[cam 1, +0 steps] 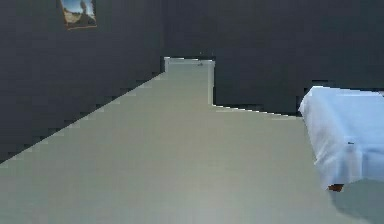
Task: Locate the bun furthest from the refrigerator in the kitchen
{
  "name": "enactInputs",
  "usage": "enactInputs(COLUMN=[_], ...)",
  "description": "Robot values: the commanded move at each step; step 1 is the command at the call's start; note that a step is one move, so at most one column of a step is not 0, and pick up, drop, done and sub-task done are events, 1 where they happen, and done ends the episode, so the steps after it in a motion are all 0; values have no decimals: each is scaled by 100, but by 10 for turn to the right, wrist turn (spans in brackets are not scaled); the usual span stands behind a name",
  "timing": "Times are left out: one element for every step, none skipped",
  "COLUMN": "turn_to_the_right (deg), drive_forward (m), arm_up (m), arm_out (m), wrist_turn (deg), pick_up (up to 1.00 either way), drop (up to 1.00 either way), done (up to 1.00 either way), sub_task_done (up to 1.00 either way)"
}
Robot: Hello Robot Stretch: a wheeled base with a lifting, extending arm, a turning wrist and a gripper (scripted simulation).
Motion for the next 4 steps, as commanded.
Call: enactInputs(turn_to_the_right=[210,0,-300,0], drive_forward=[0,10,0,100], arm_up=[0,0,0,0], arm_out=[0,0,0,0], wrist_turn=[0,0,0,0], pick_up=[0,0,0,0], drop=[0,0,0,0], done=[0,0,0,0], sub_task_done=[0,0,0,0])
